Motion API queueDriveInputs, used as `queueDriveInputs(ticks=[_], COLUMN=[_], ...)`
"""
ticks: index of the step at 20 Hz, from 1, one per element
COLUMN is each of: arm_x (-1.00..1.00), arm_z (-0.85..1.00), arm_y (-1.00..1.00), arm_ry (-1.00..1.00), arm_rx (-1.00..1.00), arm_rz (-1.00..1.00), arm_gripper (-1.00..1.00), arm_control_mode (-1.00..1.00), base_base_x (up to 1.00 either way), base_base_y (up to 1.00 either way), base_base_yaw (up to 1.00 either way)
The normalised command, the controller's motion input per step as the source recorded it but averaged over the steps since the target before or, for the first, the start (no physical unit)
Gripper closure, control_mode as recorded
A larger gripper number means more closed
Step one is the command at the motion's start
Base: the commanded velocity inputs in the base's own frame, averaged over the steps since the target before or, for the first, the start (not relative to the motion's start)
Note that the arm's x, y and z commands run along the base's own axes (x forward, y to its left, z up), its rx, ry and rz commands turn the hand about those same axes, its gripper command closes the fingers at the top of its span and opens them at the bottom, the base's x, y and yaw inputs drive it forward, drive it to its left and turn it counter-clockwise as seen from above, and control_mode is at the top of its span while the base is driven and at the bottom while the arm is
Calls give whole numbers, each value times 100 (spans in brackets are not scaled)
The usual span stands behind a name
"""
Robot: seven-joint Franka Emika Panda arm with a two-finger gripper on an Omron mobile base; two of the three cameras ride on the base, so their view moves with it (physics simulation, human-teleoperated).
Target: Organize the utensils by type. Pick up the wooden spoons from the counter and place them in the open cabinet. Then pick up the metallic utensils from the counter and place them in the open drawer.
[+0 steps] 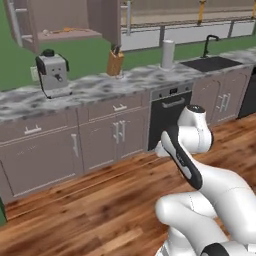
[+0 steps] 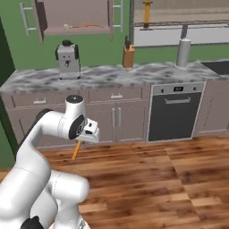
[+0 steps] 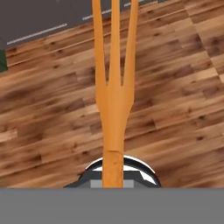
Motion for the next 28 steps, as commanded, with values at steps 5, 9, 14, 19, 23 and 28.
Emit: queueDriveInputs(ticks=[5,9,14,19,23,28], arm_x=[0,0,0,0,0,0], arm_z=[0,0,0,0,0,0], arm_y=[0,0,0,0,0,0], arm_ry=[0,0,0,0,0,0], arm_rx=[0,0,0,0,0,0], arm_rz=[0,0,0,0,0,0], arm_gripper=[100,100,100,100,100,100], arm_control_mode=[100,100,100,100,100,100], base_base_x=[71,73,80,98,99,65], base_base_y=[0,0,0,0,0,0], base_base_yaw=[-51,-50,-40,-17,-12,-55])
